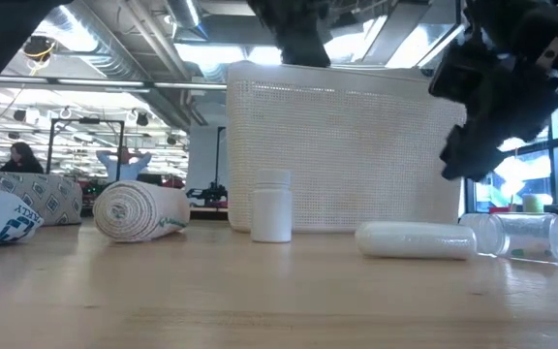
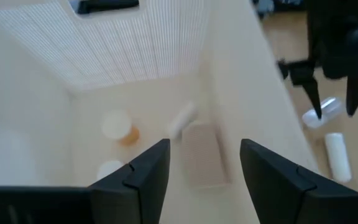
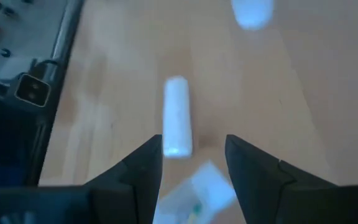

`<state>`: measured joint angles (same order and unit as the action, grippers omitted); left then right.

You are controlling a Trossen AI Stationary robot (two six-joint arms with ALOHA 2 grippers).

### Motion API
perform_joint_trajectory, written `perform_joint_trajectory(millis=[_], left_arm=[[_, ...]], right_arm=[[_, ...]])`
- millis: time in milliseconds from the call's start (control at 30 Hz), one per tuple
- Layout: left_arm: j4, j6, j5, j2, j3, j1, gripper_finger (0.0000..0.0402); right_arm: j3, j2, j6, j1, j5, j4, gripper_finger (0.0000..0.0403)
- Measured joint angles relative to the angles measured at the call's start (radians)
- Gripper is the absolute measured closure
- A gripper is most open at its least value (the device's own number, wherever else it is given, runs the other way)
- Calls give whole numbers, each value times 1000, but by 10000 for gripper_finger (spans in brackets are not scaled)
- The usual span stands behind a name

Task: Pick & place medical supplies in basket/bin
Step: Put the white rolled gauze into the white bin

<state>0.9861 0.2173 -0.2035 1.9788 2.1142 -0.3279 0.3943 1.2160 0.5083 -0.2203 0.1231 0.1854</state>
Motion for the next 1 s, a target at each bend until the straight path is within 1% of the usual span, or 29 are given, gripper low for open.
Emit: perform_joint_trajectory(millis=[100,167,267,300,367,433,467,533,633,700,767,1000], left_arm=[[2,-30,2,-27,2,0,214],[-8,-44,5,-28,2,0,213],[-3,-48,35,-29,1,-3,210],[3,-54,31,-29,1,-3,210],[8,-66,-11,-29,1,-2,211],[8,-66,-70,-38,0,2,212],[3,-66,-82,-48,0,4,212],[-13,-71,-82,-75,-1,7,212],[-97,-77,-58,-136,-48,0,210],[-172,-77,-57,-193,-115,-5,210],[-272,-78,-59,-263,-209,-5,212],[-626,-141,-51,-514,-638,-8,209]], right_arm=[[0,1,-159,0,-9,86,226],[0,1,-256,0,-52,146,226],[0,1,-336,0,-91,197,226],[0,1,-342,0,-96,205,226],[0,1,-345,-5,-98,208,226],[0,2,-334,-24,-134,208,226],[1,2,-334,-38,-164,207,226],[16,2,-336,-70,-217,183,229],[73,4,-360,-125,-281,121,239],[116,23,-361,-158,-319,58,247],[153,58,-357,-178,-343,0,253],[246,266,-348,-190,-353,-20,259]])
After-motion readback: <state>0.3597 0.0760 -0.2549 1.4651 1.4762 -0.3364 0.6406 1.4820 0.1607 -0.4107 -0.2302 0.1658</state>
